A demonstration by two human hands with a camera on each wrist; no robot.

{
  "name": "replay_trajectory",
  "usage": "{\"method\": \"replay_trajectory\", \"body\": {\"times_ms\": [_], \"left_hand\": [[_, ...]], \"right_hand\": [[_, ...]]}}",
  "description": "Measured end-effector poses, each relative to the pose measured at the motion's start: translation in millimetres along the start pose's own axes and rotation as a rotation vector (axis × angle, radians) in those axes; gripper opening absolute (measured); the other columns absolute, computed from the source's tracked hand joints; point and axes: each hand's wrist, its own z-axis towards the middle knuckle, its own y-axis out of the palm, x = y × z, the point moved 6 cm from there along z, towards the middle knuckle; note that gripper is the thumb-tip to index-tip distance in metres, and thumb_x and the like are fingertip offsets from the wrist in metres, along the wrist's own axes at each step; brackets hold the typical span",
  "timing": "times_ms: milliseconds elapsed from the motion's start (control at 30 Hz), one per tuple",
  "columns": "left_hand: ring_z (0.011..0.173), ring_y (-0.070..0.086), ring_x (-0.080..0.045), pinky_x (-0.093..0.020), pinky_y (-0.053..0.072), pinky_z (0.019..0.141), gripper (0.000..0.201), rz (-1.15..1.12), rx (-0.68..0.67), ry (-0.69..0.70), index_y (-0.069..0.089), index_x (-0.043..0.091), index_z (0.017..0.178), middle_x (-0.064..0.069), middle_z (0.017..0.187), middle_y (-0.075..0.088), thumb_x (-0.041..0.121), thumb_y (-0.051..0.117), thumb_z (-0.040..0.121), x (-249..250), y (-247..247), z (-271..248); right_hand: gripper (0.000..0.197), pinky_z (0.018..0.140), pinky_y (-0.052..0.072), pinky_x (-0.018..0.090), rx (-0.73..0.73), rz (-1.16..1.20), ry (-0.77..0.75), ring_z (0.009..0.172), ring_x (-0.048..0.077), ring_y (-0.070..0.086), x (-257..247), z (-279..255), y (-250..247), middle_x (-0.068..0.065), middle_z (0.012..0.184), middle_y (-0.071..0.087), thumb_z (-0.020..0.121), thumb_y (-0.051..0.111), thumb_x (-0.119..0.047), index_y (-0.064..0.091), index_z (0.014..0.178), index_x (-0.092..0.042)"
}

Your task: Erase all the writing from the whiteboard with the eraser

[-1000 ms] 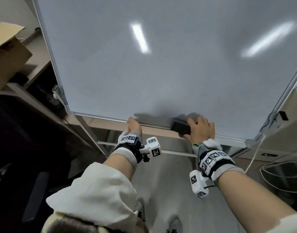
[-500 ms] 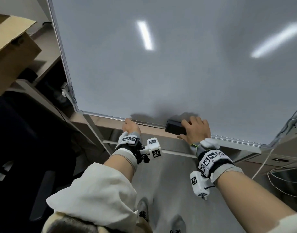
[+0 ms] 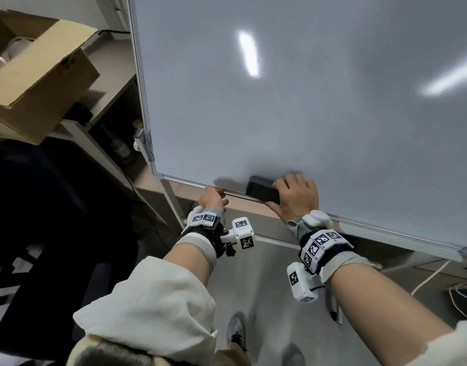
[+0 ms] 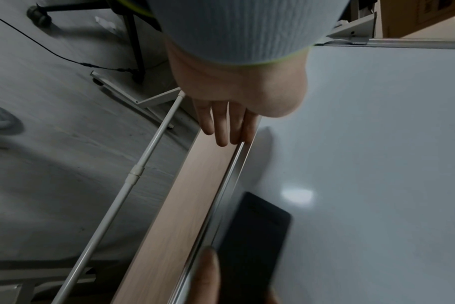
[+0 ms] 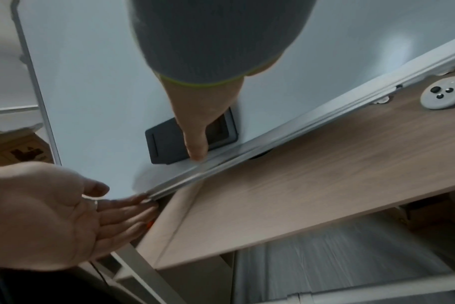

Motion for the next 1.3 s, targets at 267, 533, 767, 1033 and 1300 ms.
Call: {"method": "replay_trajectory", "body": {"times_ms": [267,533,767,1033,1300], "left_hand": [[0.115,0.064,-0.042,-0.055,0.049,0.104,0.032,0.1,0.141,0.066,0.053,0.009,0.119,-0.02,0.12,0.063,0.028,0.044,0.095,-29.9,32.0,4.8],[0.143,0.039,-0.037,-0.04,0.032,0.115,0.058,0.431,0.045,0.177,0.019,0.004,0.157,-0.022,0.157,0.034,0.026,0.038,0.106,-65.9,80.8,-96.6],[0.147,0.032,-0.031,-0.038,0.021,0.119,0.059,0.488,0.042,0.107,0.017,0.01,0.157,-0.017,0.161,0.028,0.033,0.036,0.106,-111.8,116.8,-150.3],[0.139,0.041,-0.033,-0.041,0.031,0.114,0.055,0.422,0.021,0.108,0.028,0.012,0.151,-0.014,0.153,0.039,0.031,0.041,0.101,-129.0,130.2,-159.6],[0.127,0.057,-0.038,-0.051,0.046,0.105,0.061,0.421,-0.049,0.09,0.043,0.013,0.142,-0.02,0.137,0.057,0.044,0.04,0.09,-131.6,131.9,-129.2]], "right_hand": [[0.051,0.071,0.032,0.037,0.188,0.017,0.124,0.084,0.027,0.052,57.2,-9.7,-55.6,0.004,0.09,0.059,0.065,0.075,-0.055,0.065,0.104,-0.024],[0.058,0.075,0.037,0.038,0.026,-0.009,0.214,0.088,0.03,0.055,138.4,-85.1,-57.8,0.007,0.091,0.069,0.077,0.052,-0.056,0.061,0.124,-0.024],[0.054,0.091,0.034,0.04,-0.241,-0.093,0.189,0.113,0.028,0.044,213.3,-152.2,-52.6,0.005,0.12,0.06,0.094,0.035,-0.057,0.043,0.142,-0.034],[0.038,0.095,0.033,0.033,-0.422,-0.004,0.186,0.124,0.022,0.039,224.6,-176.4,-18.6,-0.01,0.131,0.057,0.102,0.04,-0.039,0.043,0.139,-0.047],[0.035,0.092,0.036,0.035,-0.412,0.015,0.289,0.121,0.023,0.042,221.8,-167.0,-13.0,-0.008,0.13,0.058,0.099,0.049,-0.035,0.051,0.133,-0.043]]}}
